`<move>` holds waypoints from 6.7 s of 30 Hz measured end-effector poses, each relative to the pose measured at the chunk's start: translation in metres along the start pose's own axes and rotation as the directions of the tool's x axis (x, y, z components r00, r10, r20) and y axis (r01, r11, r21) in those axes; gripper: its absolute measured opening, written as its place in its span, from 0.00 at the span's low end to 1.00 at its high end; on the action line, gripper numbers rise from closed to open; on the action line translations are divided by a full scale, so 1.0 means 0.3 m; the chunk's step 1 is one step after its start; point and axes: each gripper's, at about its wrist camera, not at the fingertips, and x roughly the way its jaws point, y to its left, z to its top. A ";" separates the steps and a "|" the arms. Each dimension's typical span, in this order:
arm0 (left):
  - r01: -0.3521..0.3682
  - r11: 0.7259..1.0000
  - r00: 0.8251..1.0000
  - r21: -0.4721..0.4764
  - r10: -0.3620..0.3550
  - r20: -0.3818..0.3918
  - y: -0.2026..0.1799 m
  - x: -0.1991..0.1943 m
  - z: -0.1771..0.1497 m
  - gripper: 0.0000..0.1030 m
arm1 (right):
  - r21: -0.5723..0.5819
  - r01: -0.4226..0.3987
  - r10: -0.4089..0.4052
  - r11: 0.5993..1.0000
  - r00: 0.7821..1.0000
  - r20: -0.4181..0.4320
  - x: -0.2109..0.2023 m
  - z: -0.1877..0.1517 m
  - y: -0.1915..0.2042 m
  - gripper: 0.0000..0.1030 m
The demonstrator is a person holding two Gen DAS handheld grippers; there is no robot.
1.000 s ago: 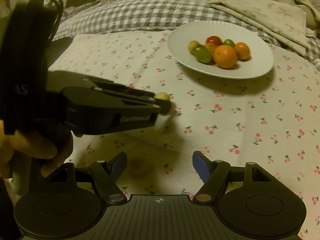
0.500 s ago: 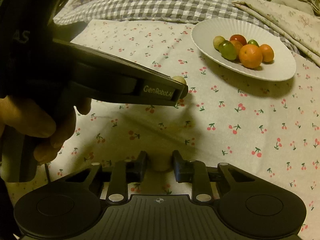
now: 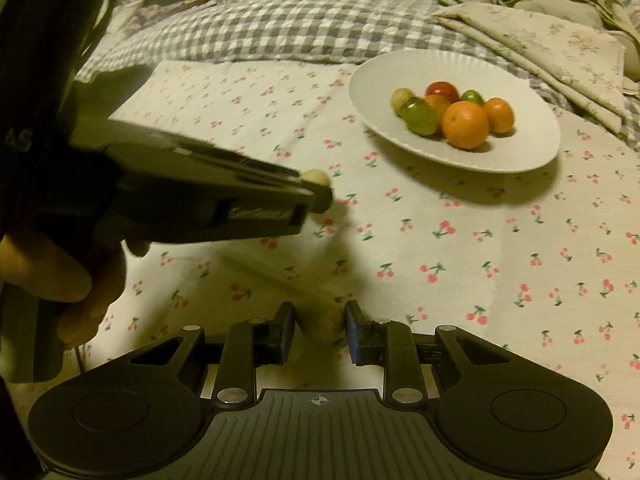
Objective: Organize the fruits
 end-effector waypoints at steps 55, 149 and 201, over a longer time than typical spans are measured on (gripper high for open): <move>-0.005 1.000 0.989 -0.018 0.008 0.146 0.050 0.097 0.252 0.21 | 0.201 0.116 -0.152 0.973 0.972 0.177 -0.052 0.205 -0.367 0.25; -0.222 0.967 0.961 -0.128 0.239 0.142 0.003 -0.375 -0.125 0.71 | 0.188 0.141 -0.202 0.972 0.908 0.366 -0.329 -0.058 -0.030 0.53; -0.245 0.966 0.932 -0.078 0.257 0.257 -0.061 -0.430 -0.162 0.99 | 0.239 0.222 -0.304 0.945 0.864 0.402 -0.393 -0.152 0.071 1.00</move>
